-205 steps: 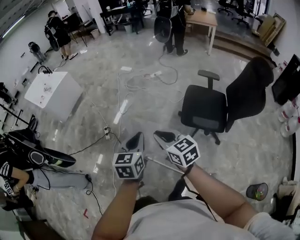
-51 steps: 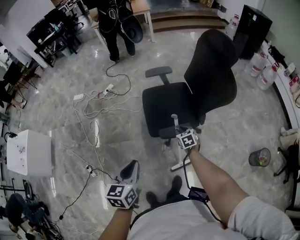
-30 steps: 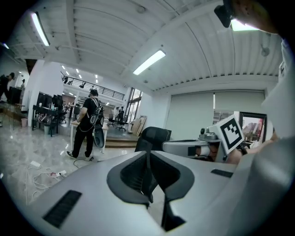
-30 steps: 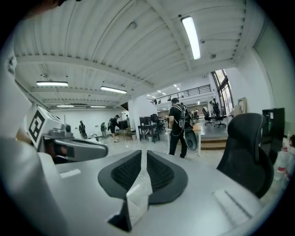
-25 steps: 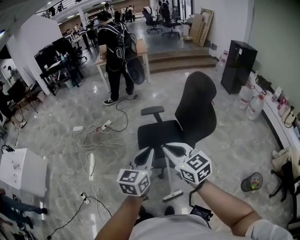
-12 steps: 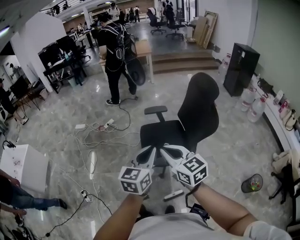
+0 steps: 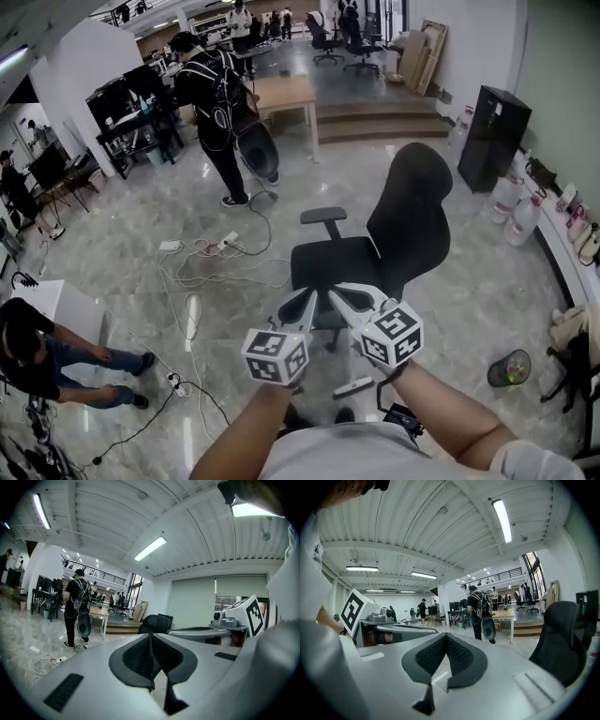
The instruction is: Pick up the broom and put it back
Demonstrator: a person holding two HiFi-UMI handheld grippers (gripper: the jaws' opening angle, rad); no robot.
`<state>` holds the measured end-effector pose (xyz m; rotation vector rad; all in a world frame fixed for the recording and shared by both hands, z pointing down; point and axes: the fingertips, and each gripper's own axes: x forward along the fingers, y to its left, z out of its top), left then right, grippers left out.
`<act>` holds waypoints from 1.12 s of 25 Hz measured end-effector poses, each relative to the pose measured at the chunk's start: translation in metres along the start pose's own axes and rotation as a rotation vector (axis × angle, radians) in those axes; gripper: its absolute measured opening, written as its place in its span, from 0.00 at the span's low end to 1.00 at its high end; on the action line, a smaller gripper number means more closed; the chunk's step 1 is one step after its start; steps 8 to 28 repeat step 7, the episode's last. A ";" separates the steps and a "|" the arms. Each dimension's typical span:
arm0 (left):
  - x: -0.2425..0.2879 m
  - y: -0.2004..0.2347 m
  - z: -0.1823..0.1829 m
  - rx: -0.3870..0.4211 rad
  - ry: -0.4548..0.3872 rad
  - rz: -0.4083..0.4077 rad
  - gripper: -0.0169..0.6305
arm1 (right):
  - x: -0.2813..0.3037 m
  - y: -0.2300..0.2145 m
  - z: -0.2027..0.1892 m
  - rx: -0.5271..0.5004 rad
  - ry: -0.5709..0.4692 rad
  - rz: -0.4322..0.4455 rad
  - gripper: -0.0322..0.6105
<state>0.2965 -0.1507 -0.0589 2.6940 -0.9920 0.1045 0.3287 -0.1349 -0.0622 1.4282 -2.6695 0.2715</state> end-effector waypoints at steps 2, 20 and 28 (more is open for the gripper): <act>0.001 0.000 -0.001 -0.002 0.000 -0.001 0.07 | 0.001 0.000 0.000 -0.001 -0.001 0.002 0.05; 0.005 0.002 0.001 -0.009 -0.002 0.002 0.07 | 0.004 -0.004 0.003 0.005 -0.006 0.008 0.05; 0.005 0.002 0.001 -0.009 -0.002 0.002 0.07 | 0.004 -0.004 0.003 0.005 -0.006 0.008 0.05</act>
